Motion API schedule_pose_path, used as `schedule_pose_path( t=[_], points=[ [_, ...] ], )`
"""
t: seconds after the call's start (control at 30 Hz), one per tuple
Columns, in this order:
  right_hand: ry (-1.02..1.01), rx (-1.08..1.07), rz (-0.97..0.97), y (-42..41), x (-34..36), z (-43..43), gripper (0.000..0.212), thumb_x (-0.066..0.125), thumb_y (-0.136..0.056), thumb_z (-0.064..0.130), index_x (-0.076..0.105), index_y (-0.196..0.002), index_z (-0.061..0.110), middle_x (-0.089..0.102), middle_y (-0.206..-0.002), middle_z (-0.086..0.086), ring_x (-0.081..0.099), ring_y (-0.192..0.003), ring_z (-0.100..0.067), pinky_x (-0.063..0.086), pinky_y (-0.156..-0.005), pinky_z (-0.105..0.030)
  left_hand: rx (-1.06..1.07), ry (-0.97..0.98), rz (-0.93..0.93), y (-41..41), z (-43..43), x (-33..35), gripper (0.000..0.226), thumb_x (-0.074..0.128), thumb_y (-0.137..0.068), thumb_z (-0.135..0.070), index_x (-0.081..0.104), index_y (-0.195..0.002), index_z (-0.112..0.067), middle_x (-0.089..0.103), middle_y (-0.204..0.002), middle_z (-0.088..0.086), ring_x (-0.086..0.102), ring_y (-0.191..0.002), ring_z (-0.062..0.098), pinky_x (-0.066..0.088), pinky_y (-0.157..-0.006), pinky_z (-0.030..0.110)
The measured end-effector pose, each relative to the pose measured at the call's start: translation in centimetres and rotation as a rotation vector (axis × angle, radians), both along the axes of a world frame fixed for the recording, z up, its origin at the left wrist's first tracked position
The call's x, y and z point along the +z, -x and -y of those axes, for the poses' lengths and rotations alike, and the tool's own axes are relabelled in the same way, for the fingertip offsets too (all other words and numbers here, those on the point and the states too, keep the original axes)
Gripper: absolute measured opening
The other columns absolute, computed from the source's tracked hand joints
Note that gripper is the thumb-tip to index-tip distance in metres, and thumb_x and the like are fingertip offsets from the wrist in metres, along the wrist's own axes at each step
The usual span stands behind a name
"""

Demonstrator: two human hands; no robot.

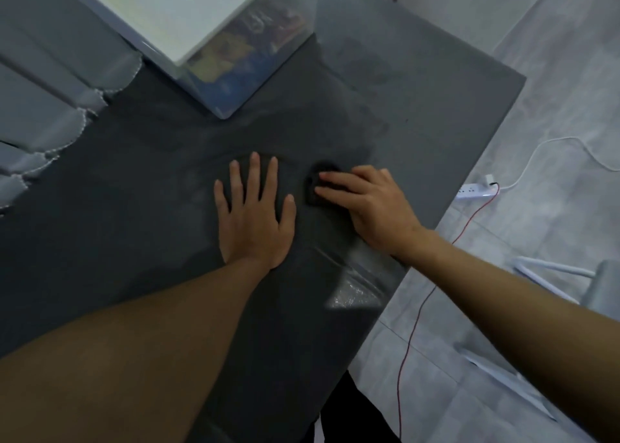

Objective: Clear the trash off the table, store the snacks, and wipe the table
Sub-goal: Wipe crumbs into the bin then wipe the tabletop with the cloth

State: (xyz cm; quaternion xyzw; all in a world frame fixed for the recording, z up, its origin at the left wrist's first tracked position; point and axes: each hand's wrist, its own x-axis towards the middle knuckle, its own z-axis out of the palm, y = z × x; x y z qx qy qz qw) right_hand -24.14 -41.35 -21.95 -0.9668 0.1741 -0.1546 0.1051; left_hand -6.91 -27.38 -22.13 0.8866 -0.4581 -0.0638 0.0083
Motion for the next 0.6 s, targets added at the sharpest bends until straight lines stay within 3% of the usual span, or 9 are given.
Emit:
schedule_pose_path(
  t=[0.07,0.2,0.27,0.37,0.47,0.53,0.6],
  points=[
    [0.041,-0.117,-0.012,-1.3,0.0,3.1,0.048,0.050,-0.091,0.008,0.064,-0.131,0.032,0.057,-0.141,0.008,0.053,-0.104,-0.030,0.036,-0.080,-0.038,-0.003,-0.001,-0.006,-0.1,0.0,0.0,0.066,0.018,-0.099,-0.055,0.006,-0.158,-0.030,0.001,-0.166,-0.002,-0.003,-0.152,0.028,0.005,-0.121,0.054],
    [-0.148,-0.589,0.013,-5.6,0.3,6.5,0.053,0.047,-0.086,0.007,0.063,-0.131,0.031,0.054,-0.143,0.009,0.049,-0.106,-0.031,0.030,-0.082,-0.035,-0.004,0.011,-0.014,0.0,0.1,0.0,0.066,0.022,-0.099,-0.055,0.007,-0.158,-0.030,0.002,-0.166,-0.002,-0.002,-0.153,0.027,0.006,-0.121,0.054],
    [-0.141,-0.540,0.016,-7.0,0.3,5.0,0.049,0.048,-0.088,0.009,0.065,-0.129,0.031,0.056,-0.142,0.009,0.050,-0.104,-0.030,0.031,-0.081,-0.035,-0.001,0.007,-0.016,-0.1,0.1,-0.1,0.066,0.023,-0.099,-0.054,0.007,-0.158,-0.030,0.002,-0.166,-0.002,-0.003,-0.153,0.027,0.005,-0.121,0.055],
    [-0.067,-0.156,0.019,-7.0,-0.2,2.6,0.041,0.051,-0.094,0.011,0.067,-0.127,0.031,0.059,-0.138,0.008,0.053,-0.101,-0.030,0.033,-0.078,-0.036,0.002,-0.009,-0.002,-0.1,0.1,0.0,0.067,0.023,-0.099,-0.054,0.006,-0.158,-0.029,0.000,-0.167,-0.002,-0.004,-0.153,0.027,0.006,-0.121,0.055],
    [-0.019,0.020,-0.012,-7.6,0.0,5.0,0.042,0.047,-0.095,0.012,0.066,-0.128,0.032,0.059,-0.139,0.007,0.054,-0.099,-0.031,0.033,-0.079,-0.037,0.001,-0.017,-0.008,0.0,0.1,0.1,0.067,0.021,-0.099,-0.055,0.004,-0.158,-0.029,-0.002,-0.166,-0.002,-0.005,-0.153,0.027,0.005,-0.121,0.055],
    [0.017,-0.071,-0.059,-9.1,0.1,7.7,0.044,0.045,-0.096,0.013,0.063,-0.131,0.034,0.056,-0.142,0.007,0.052,-0.104,-0.032,0.030,-0.080,-0.038,0.002,-0.024,-0.010,-0.1,0.0,0.1,0.067,0.021,-0.099,-0.055,0.002,-0.158,-0.029,-0.003,-0.166,-0.002,-0.006,-0.153,0.026,0.004,-0.121,0.055],
    [-0.045,-0.312,-0.102,-11.1,0.6,9.7,0.051,0.042,-0.096,0.009,0.057,-0.136,0.035,0.050,-0.146,0.009,0.048,-0.109,-0.031,0.030,-0.082,-0.038,0.000,-0.036,-0.009,-0.2,0.0,0.1,0.066,0.019,-0.099,-0.054,0.002,-0.158,-0.029,-0.003,-0.166,-0.002,-0.006,-0.153,0.026,0.004,-0.121,0.054]
  ],
)
